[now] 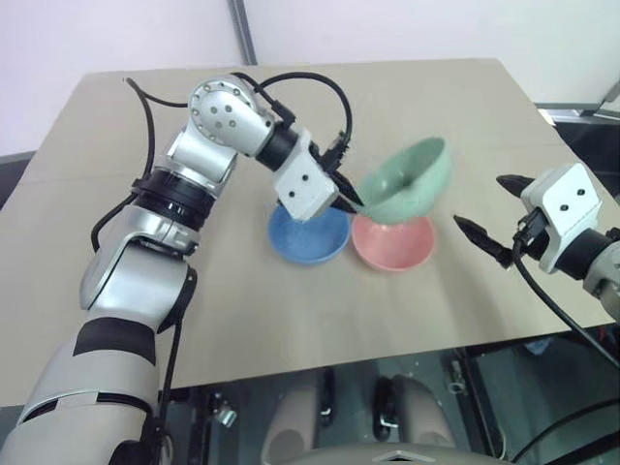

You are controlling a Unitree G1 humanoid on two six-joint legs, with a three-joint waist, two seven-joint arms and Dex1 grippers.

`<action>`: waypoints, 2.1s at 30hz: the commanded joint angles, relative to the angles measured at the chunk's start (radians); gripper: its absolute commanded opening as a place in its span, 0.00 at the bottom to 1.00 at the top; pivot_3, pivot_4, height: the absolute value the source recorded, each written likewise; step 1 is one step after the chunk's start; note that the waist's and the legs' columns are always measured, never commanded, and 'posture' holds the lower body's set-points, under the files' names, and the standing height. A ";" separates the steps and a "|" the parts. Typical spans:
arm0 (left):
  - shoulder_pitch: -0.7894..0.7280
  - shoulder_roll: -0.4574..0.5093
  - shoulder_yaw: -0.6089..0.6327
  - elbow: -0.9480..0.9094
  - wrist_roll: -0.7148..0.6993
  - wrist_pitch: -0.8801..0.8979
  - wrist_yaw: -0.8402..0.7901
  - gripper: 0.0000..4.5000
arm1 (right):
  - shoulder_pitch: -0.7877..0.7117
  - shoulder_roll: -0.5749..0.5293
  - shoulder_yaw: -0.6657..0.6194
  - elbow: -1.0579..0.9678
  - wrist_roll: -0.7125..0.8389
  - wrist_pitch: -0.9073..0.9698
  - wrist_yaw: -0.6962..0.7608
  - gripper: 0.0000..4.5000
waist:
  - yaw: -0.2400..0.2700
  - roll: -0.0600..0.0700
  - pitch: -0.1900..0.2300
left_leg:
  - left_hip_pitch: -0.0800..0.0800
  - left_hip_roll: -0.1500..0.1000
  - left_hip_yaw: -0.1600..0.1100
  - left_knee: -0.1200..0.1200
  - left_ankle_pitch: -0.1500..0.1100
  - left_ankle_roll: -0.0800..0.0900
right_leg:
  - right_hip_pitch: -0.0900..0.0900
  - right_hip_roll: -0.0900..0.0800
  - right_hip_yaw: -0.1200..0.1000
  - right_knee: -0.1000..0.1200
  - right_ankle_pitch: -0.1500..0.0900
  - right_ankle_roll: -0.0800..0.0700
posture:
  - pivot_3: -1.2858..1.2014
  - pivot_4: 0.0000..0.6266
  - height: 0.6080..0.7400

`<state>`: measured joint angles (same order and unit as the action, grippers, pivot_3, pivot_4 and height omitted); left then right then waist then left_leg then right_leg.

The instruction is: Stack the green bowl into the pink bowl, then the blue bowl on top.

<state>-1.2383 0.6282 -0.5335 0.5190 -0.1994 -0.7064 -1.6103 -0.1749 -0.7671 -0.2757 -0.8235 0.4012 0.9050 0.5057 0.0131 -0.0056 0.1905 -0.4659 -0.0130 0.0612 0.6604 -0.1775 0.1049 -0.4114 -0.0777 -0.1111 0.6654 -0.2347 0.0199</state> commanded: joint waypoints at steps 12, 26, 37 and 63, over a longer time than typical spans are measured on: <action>0.049 0.321 0.005 -0.226 -0.081 0.260 -0.004 0.59 | 0.026 0.008 -0.040 -0.054 0.048 -0.044 0.012 1.00 | -0.004 0.000 0.000 | -0.001 0.001 0.001 0.001 0.000 0.000 | -0.001 0.002 0.003 0.000 -0.001 0.003 | 0.52 0.24 1.00; 0.313 0.419 0.090 -0.477 0.046 0.397 0.030 0.59 | 0.104 -0.051 -0.081 -0.118 0.274 -0.114 0.202 1.00 | 0.009 0.001 0.000 | 0.000 0.001 0.001 0.004 -0.004 -0.002 | 0.001 0.002 0.005 -0.002 -0.002 0.004 | 0.52 0.24 1.00; 0.375 0.314 0.097 -0.411 0.258 0.281 0.130 0.59 | 0.167 -0.074 -0.097 -0.171 0.314 -0.137 0.168 1.00 | 0.006 0.001 0.000 | 0.000 0.001 0.002 0.004 -0.005 -0.002 | 0.000 0.001 0.005 -0.002 -0.001 0.004 | 0.52 0.24 1.00; 0.142 0.191 0.163 -0.250 0.225 0.210 0.126 0.03 | 0.194 -0.092 -0.073 -0.142 0.261 -0.208 0.129 1.00 | 0.015 0.001 0.000 | -0.001 0.000 0.003 0.005 -0.006 0.001 | 0.000 -0.001 0.005 -0.003 -0.001 0.003 | 0.52 0.24 1.00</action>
<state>-1.0704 0.8225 -0.4005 0.2908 0.0669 -0.5071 -1.4712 0.0150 -0.8559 -0.3309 -0.9505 0.6683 0.7165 0.6441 0.0278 -0.0046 0.1902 -0.4672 -0.0129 0.0637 0.6650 -0.1838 0.1057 -0.4114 -0.0785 -0.1061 0.6618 -0.2354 0.0231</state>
